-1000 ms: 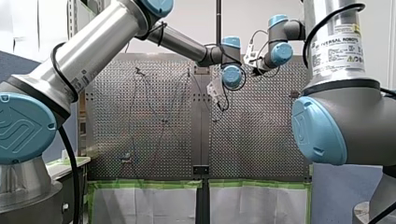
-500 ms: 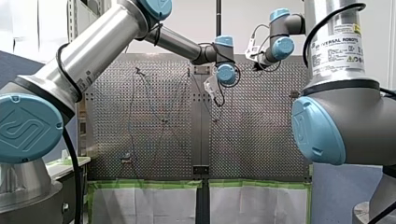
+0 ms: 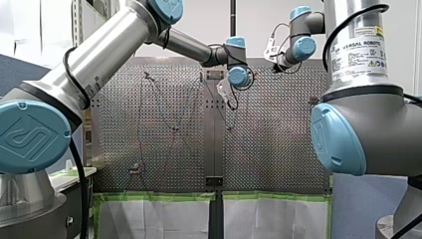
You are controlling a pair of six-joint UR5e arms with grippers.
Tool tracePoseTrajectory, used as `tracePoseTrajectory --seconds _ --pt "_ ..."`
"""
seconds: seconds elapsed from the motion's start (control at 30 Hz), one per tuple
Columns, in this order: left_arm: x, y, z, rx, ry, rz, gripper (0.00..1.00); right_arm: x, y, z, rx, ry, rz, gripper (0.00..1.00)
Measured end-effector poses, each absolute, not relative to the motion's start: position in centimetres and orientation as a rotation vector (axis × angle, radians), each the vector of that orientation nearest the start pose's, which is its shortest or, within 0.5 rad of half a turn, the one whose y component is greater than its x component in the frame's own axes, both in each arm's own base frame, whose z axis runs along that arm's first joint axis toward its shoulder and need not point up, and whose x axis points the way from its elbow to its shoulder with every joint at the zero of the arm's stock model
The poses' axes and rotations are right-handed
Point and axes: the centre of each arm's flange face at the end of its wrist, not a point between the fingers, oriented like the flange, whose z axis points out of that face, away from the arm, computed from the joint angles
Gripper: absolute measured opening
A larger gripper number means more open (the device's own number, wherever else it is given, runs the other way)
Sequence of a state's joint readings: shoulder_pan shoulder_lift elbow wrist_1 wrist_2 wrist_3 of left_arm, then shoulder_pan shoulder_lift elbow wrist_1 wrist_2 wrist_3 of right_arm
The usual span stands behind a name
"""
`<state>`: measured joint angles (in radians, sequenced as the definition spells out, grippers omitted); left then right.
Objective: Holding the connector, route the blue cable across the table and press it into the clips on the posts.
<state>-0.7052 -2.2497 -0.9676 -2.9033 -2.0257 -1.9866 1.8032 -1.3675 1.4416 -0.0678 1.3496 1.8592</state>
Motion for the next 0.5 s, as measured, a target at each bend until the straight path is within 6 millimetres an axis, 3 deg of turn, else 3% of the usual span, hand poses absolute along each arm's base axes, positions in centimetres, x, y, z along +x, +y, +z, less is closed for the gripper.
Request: tracePoseTrajectory --seconds 0.2,0.5 --pt "53.4 -55.9 36.6 -0.168 1.452 -0.601 0.0 28.1 -53.1 43.6 1.458 -1.248 1.709 0.0" --pt "55.6 -54.2 36.4 -0.176 1.445 -0.593 0.0 27.4 -54.1 42.9 1.462 -1.249 1.714 0.0"
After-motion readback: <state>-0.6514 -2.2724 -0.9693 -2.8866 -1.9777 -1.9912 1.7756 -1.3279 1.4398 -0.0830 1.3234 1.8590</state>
